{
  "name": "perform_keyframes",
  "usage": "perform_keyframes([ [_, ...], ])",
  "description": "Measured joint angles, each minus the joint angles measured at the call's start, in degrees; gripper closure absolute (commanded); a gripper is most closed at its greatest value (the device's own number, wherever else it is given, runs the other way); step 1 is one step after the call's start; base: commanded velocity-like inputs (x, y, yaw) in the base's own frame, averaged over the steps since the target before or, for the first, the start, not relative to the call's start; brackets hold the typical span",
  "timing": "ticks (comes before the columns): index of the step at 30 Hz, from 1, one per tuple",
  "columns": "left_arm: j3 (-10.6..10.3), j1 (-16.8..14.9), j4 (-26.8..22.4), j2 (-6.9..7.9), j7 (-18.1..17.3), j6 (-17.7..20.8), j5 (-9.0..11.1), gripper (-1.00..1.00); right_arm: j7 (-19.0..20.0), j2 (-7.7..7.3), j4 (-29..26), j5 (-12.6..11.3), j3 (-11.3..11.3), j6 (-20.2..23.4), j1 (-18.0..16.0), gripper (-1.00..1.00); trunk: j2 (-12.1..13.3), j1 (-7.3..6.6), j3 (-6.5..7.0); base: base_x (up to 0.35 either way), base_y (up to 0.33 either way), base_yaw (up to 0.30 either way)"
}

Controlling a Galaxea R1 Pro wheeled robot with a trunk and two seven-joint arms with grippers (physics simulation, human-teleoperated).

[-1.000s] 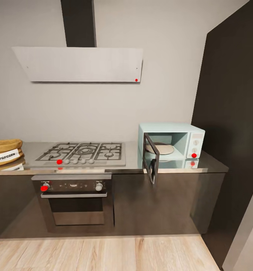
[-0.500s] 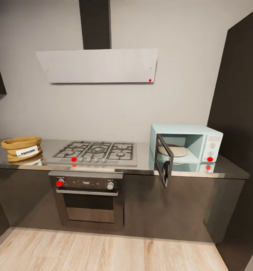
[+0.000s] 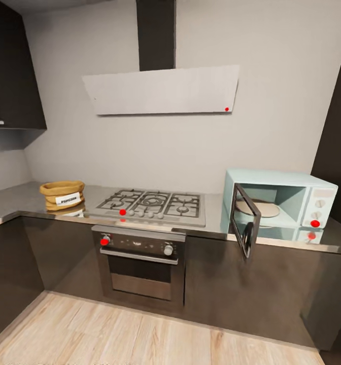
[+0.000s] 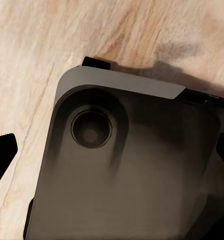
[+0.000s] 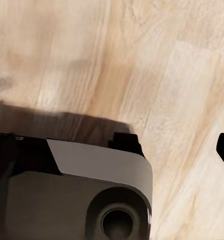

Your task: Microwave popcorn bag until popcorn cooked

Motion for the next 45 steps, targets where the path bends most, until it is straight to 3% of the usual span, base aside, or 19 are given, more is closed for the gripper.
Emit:
perform_keyframes([
  [26,0.0,0.0,0.5,-0.26,0.4,-0.1,0.1,-1.00,-0.1,-1.06,0.0,-0.3,-0.2,-1.0,0.0,-1.00,0.0,0.00,0.79,0.000,0.000,0.268],
  [45,0.0,0.0,0.5,-0.26,0.4,0.0,0.0,-1.00,-0.1,-0.95,-0.1,-0.2,-0.2,-1.6,1.0,-1.00,0.0,0.00,1.26,0.000,0.000,0.268],
])
